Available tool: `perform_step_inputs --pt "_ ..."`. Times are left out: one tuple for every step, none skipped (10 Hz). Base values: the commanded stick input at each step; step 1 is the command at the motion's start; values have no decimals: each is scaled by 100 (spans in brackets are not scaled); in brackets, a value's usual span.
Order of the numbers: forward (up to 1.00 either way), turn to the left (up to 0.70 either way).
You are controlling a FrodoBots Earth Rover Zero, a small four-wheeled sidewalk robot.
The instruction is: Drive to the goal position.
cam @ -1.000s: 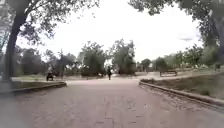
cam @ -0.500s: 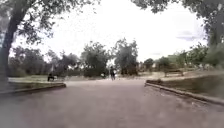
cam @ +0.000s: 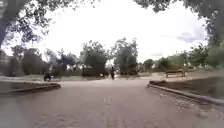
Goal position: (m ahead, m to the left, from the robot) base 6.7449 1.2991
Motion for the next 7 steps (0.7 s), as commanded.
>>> perform_step_inputs --pt "100 1" --pt "100 1" --pt "100 1" --pt "100 1" --pt "100 1" --pt "100 1" --pt "100 1"
